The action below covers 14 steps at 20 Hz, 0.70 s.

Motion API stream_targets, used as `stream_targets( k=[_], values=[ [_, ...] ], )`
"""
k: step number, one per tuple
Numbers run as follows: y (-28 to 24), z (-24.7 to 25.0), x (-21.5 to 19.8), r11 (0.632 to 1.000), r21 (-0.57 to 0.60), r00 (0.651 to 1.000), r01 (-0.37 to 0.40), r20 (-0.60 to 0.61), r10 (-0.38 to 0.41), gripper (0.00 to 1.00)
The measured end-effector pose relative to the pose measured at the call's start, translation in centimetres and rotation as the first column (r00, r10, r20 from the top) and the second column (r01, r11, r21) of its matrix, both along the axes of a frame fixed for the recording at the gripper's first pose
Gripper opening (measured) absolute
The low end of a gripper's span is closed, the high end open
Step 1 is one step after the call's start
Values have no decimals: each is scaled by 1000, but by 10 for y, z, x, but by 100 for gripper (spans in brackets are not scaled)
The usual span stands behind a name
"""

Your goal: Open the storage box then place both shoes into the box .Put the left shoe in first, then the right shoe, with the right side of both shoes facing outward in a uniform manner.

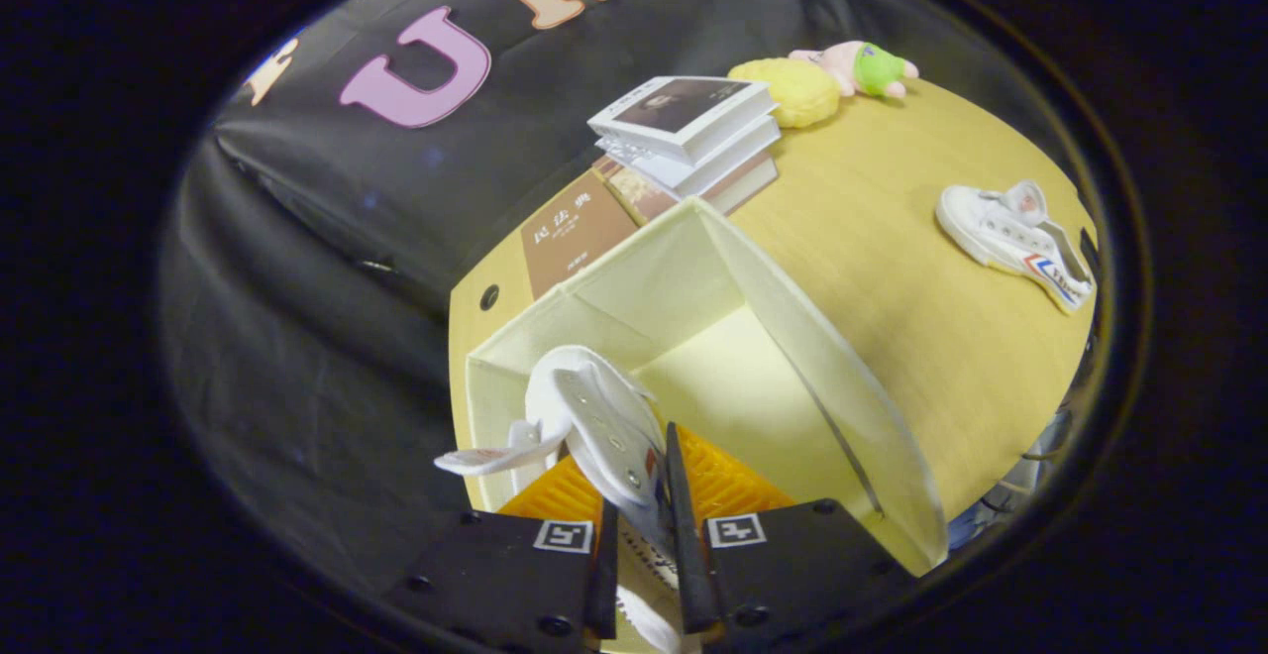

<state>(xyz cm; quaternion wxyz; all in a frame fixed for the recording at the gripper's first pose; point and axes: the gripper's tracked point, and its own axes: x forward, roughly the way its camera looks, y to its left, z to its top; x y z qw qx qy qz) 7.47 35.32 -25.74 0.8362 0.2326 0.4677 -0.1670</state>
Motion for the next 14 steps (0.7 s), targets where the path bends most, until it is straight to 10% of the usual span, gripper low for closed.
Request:
stream_targets(
  k=[1,4,14],
  values=[
    [9,-5,-7,999,25,999,-36,-27,37,35],
    [34,17,1,989,104,994,-104,34,101,100],
    [-10,120,-26,932,105,935,-346,113,335,100]
  ],
)
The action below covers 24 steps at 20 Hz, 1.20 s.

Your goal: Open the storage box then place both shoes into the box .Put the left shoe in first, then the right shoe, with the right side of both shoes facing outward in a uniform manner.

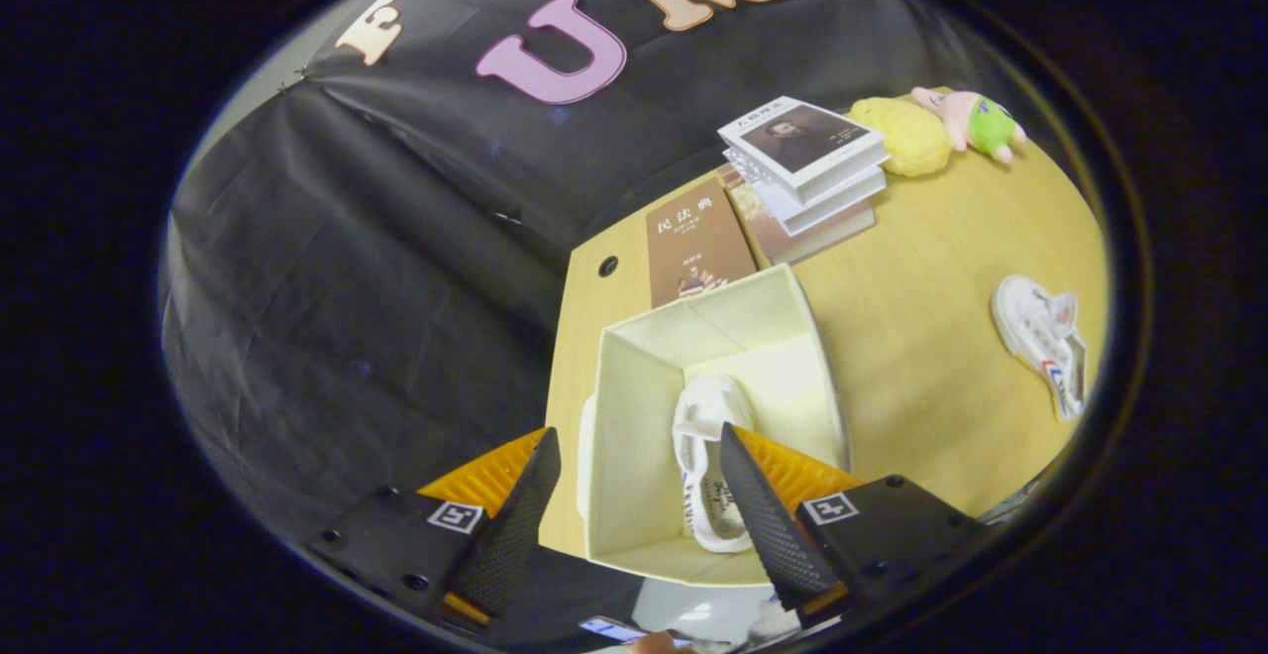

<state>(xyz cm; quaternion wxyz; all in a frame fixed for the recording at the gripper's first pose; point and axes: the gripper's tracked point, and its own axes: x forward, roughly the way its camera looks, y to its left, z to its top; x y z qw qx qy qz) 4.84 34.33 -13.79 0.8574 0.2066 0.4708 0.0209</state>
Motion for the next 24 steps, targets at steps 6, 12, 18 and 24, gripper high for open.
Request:
stream_targets(
  k=[6,12,18,24],
  values=[
    [-129,30,-29,989,-87,989,-122,72,129,100],
    [-296,20,-73,853,-504,975,-135,86,205,100],
    [-386,-17,-115,539,-793,939,-283,-115,325,95],
    [-428,-59,-101,539,-788,948,-297,-174,267,74]
  ],
)
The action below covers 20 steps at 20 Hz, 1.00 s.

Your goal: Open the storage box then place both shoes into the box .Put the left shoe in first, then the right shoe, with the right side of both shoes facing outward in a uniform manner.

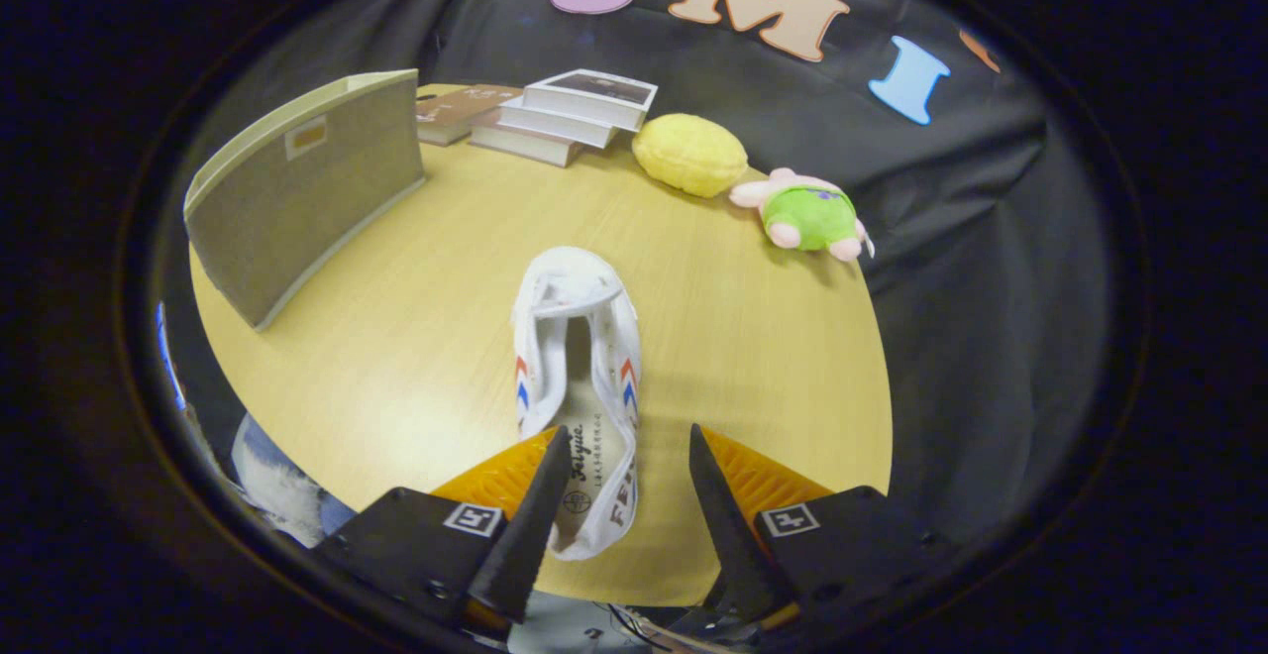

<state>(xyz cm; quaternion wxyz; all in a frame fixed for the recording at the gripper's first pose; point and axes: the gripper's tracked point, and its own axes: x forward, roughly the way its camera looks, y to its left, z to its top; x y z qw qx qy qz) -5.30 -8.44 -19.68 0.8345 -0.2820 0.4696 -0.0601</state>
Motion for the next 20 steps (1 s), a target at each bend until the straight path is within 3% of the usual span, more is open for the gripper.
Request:
stream_targets(
  k=[7,13,14,17,20],
  values=[
    [-3,-35,32,997,63,999,33,-6,-33,53],
    [2,-52,36,984,157,996,87,-26,-84,37],
    [2,-49,35,983,159,995,96,-16,-95,27],
    [4,-50,33,988,125,996,90,9,-92,26],
    [-5,-50,32,990,65,991,126,41,-129,13]
  ],
)
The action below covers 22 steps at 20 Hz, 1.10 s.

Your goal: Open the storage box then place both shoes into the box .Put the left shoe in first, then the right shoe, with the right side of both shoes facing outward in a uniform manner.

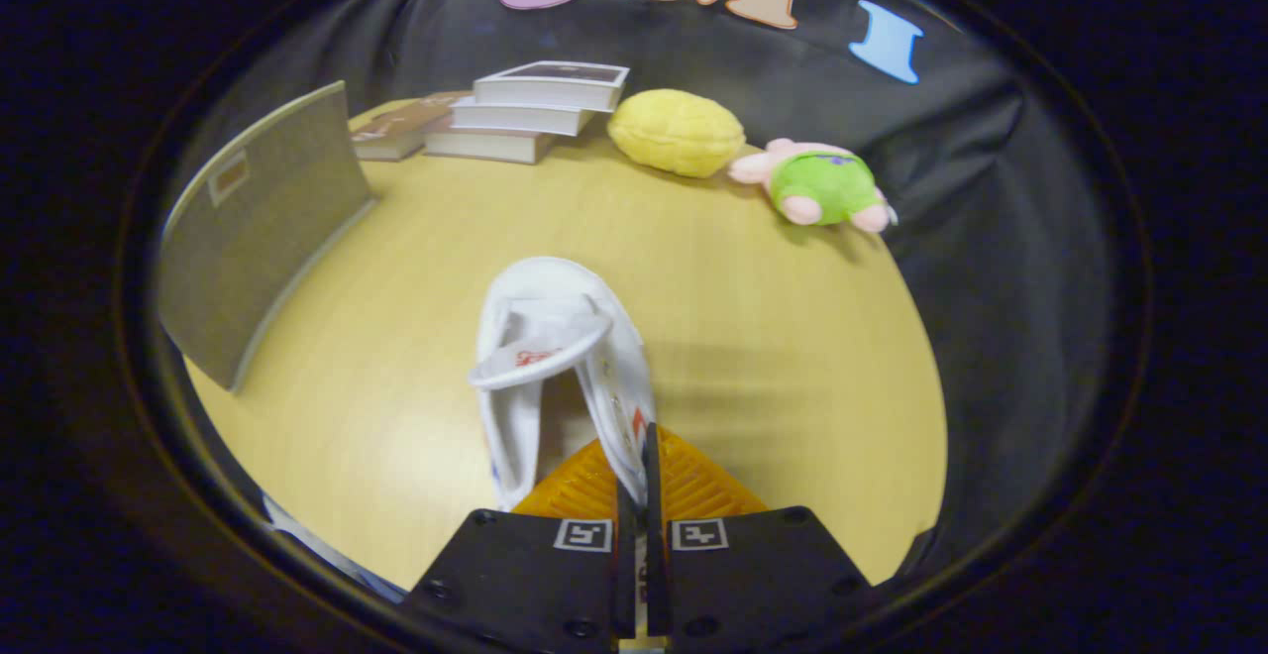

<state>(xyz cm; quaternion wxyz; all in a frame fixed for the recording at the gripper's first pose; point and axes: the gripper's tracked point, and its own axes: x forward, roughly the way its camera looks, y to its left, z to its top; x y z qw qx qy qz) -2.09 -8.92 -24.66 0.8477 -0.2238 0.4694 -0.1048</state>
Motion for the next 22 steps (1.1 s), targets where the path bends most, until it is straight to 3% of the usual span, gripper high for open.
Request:
stream_targets(
  k=[1,7,13,16,20,22],
  values=[
    [0,1,0,1000,3,1000,23,15,-23,8],
    [0,-4,2,999,16,997,28,75,-29,7],
    [3,1,2,969,177,965,172,168,-202,6],
    [7,-1,1,905,353,942,236,146,-302,6],
    [24,-12,-8,752,580,912,313,39,-409,7],
    [29,-10,-6,727,614,909,308,34,-415,6]
  ],
)
